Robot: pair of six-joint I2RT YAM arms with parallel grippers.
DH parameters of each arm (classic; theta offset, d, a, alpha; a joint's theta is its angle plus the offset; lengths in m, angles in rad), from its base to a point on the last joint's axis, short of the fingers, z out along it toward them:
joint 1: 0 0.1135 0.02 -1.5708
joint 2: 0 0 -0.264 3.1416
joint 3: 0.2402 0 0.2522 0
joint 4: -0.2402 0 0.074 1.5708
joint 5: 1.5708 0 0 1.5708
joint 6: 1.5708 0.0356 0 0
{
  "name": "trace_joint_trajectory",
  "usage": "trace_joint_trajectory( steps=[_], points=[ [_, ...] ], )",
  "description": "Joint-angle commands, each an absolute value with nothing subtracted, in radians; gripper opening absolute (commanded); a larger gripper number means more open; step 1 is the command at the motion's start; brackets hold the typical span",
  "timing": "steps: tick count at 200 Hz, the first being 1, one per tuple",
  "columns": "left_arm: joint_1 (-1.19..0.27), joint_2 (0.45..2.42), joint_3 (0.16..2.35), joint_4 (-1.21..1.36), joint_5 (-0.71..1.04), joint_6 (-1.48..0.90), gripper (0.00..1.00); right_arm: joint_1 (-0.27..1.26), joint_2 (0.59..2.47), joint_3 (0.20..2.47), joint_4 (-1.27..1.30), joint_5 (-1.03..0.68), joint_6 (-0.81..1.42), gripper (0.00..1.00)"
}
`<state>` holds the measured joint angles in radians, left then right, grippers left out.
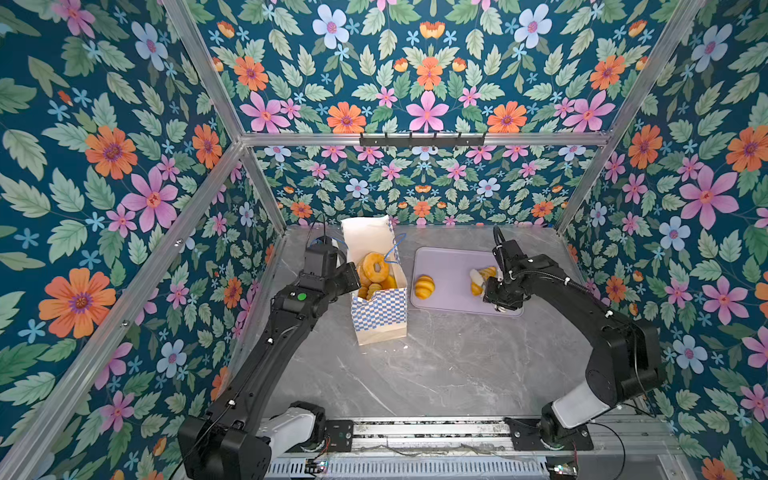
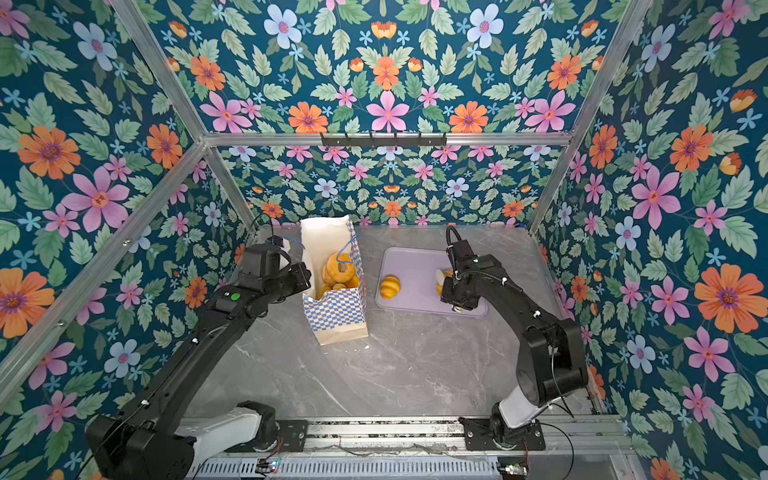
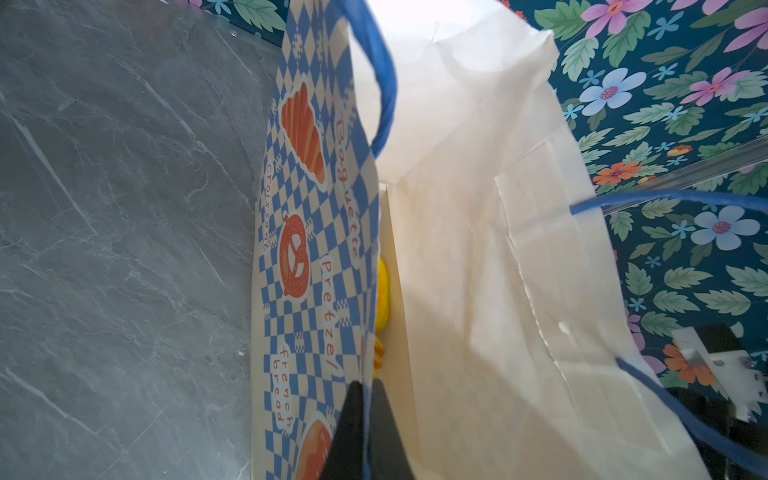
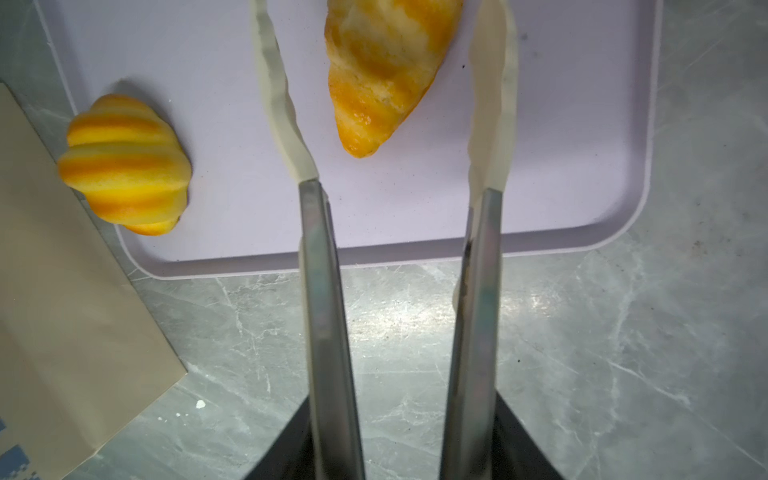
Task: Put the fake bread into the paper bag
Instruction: 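Lower the open tongs around the striped croissant on the tray, then close the tongs on the striped croissant with the right gripper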
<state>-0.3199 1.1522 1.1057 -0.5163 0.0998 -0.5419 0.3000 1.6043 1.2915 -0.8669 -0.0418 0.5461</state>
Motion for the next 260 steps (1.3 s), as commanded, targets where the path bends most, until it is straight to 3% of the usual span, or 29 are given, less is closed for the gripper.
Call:
trace_joint_trajectory(
  steps=[1, 128, 187, 260],
  points=[
    [-0.319, 1.152, 1.102, -0.548, 0.083, -0.527, 0.04, 0.305, 1.630, 1.310, -0.883, 0.003, 0.535, 0.50],
    [-0.318, 1.149, 1.098, -0.552, 0.080, -0.527, 0.05, 0.322, 1.746, 1.381, -0.909, 0.071, 0.510, 0.38],
    [-0.318, 1.152, 1.104, -0.554, 0.080, -0.528, 0.05, 0.322, 1.700, 1.372, -0.911, 0.096, 0.502, 0.30],
    [-0.318, 1.158, 1.115, -0.555, 0.084, -0.527, 0.05, 0.321, 1.604, 1.394, -0.940, 0.114, 0.488, 0.28]
  ],
)
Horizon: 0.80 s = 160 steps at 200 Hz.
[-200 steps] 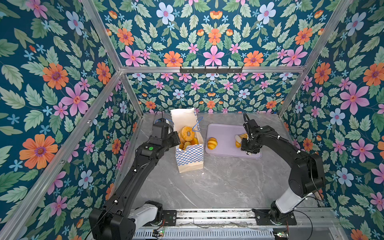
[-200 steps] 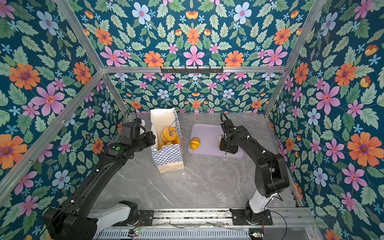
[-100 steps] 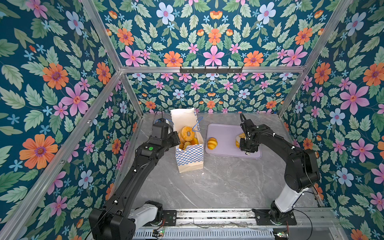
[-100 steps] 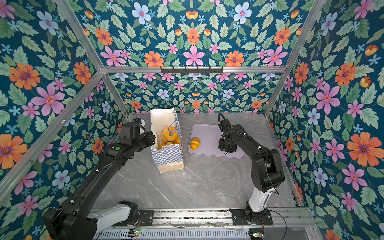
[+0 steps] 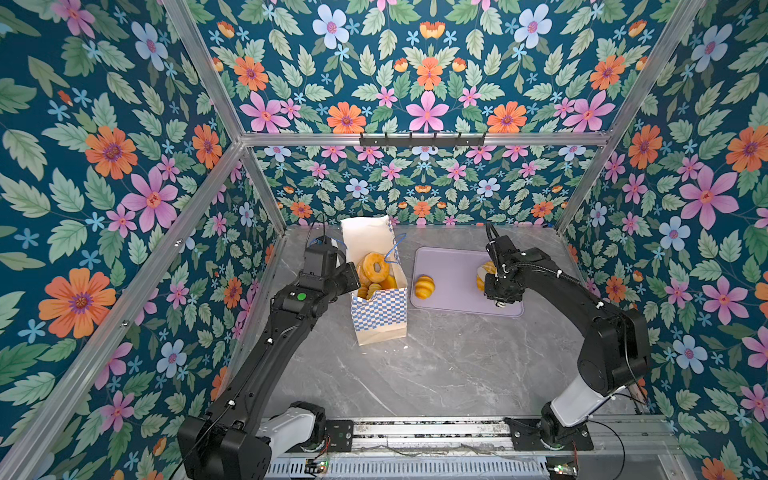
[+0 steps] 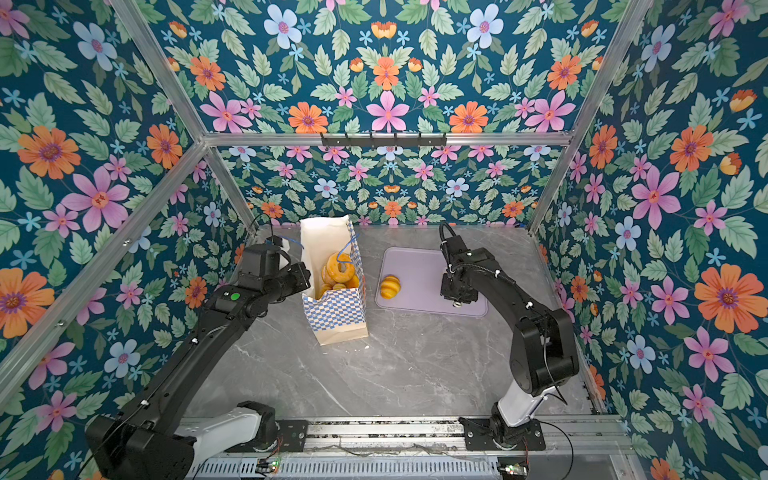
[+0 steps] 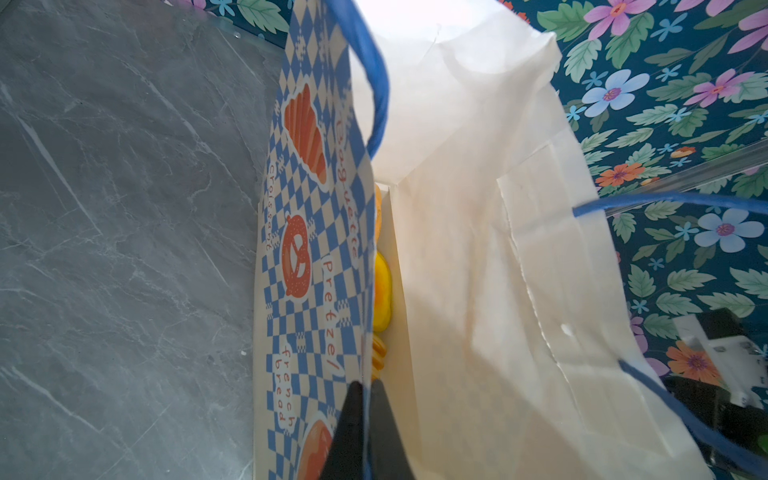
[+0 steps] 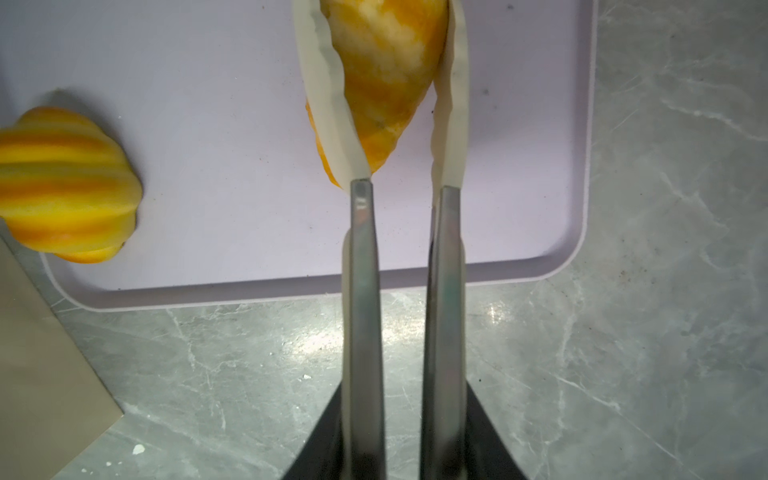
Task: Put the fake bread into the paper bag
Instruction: 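Close the tongs on the striped croissant with the right gripper, then lift the croissant high with the tongs, away from the tray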
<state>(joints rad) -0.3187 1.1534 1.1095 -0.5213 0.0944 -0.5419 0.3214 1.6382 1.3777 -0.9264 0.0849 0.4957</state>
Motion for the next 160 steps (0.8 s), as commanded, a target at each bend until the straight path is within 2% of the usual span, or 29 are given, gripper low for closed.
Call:
trace_joint_trajectory(
  steps=[1, 160],
  points=[
    [-0.318, 1.157, 1.115, -0.555, 0.084, -0.527, 0.05, 0.322, 1.603, 1.394, -0.941, 0.115, 0.488, 0.28],
    [-0.318, 1.166, 1.132, -0.559, 0.086, -0.530, 0.05, 0.322, 1.412, 1.555, -1.024, 0.124, 0.468, 0.28]
  ],
)
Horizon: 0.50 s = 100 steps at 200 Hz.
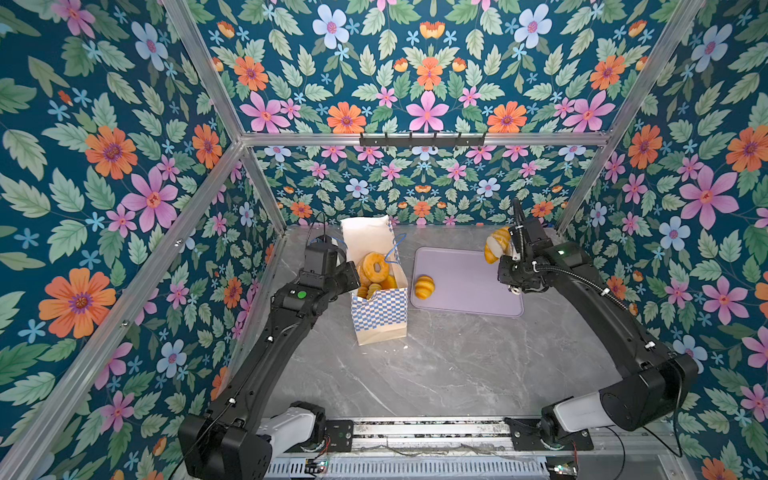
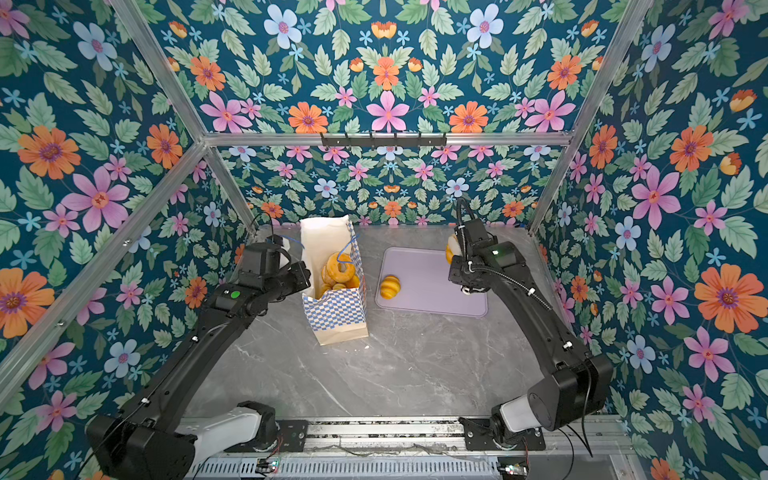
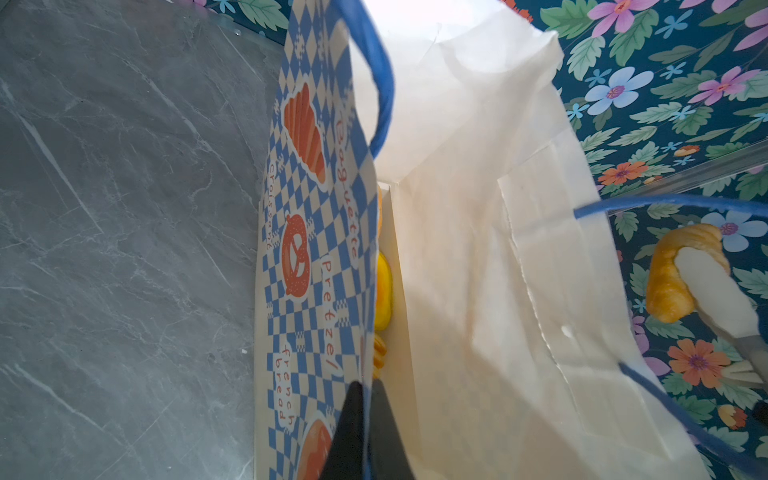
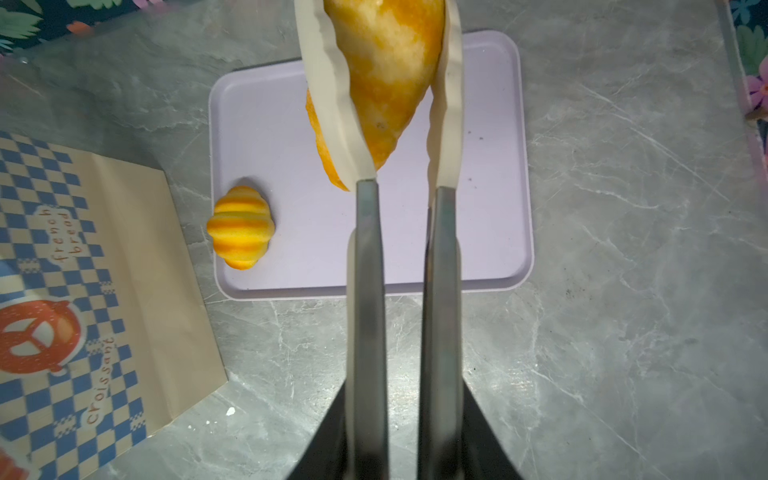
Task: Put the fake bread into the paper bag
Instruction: 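Lift the croissant high with the tongs, away from the tray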
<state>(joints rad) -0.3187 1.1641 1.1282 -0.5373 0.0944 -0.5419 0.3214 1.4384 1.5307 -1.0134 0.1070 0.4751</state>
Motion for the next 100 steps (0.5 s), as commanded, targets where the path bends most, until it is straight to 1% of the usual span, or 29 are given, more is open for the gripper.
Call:
trace_joint_trajectory(
  steps=[1, 100],
  points=[
    [-0.318, 1.166, 1.133, -0.560, 0.086, -0.530, 0.05, 0.323, 1.412, 1.556, -1.024, 0.124, 0.468, 0.28],
    [-0.318, 1.160, 1.128, -0.563, 0.084, -0.532, 0.05, 0.322, 1.322, 1.663, -1.063, 0.127, 0.457, 0.28]
  ],
)
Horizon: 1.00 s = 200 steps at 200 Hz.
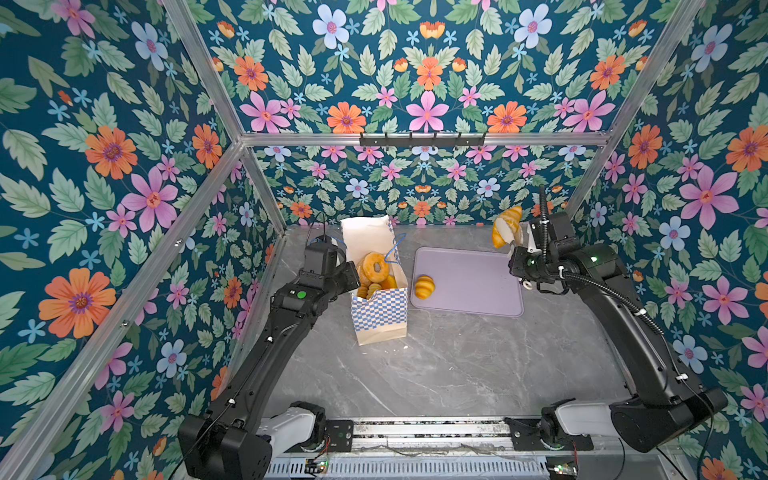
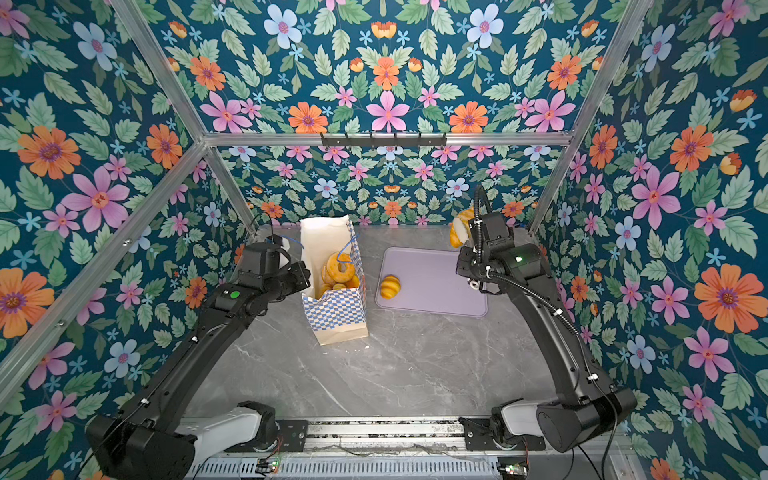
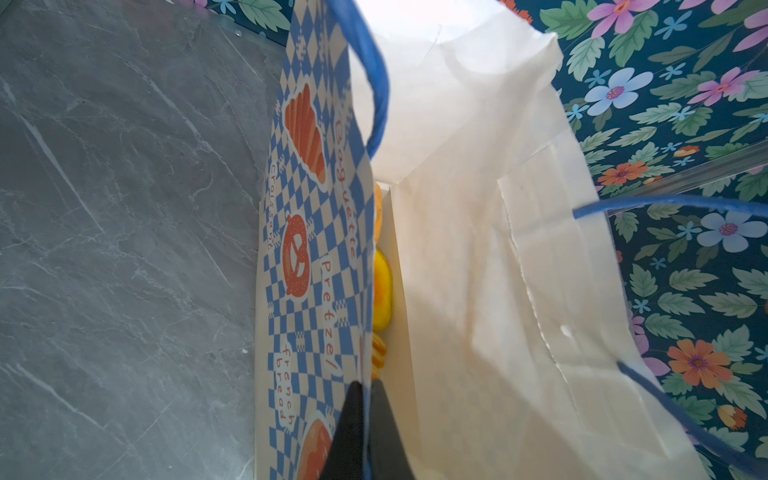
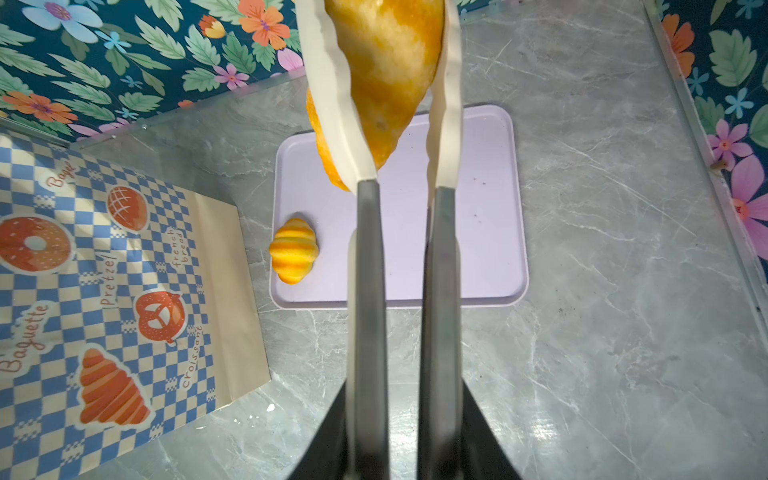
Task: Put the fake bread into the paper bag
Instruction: 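Lift the croissant high with the tongs, away from the tray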
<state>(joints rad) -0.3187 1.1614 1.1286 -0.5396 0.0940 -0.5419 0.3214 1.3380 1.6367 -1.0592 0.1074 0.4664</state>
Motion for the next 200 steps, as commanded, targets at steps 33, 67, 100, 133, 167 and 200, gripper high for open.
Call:
trace_joint_trajectory(
  steps=[33, 67, 100, 133, 167, 200],
  points=[
    [-0.318, 1.160, 1.130, -0.563, 0.084, -0.532, 0.05, 0.322, 1.302, 1.702, -1.075, 0.121, 0.456, 0.29],
    [-0.318, 1.160, 1.131, -0.564, 0.084, -0.533, 0.04, 0.322, 1.282, 1.740, -1.081, 0.112, 0.457, 0.28],
    [-0.318, 1.159, 1.131, -0.563, 0.084, -0.534, 0.04, 0.321, 1.263, 1.767, -1.083, 0.094, 0.464, 0.29],
    [-0.318, 1.156, 1.131, -0.565, 0.084, -0.534, 0.04, 0.322, 1.250, 1.787, -1.079, 0.062, 0.475, 0.28],
    [-0.318, 1.155, 1.131, -0.563, 0.084, -0.536, 0.04, 0.322, 1.237, 1.795, -1.063, 0.003, 0.494, 0.28],
    [-0.318, 1.155, 1.131, -0.561, 0.086, -0.538, 0.04, 0.323, 1.226, 1.787, -1.038, -0.055, 0.515, 0.28]
  ],
)
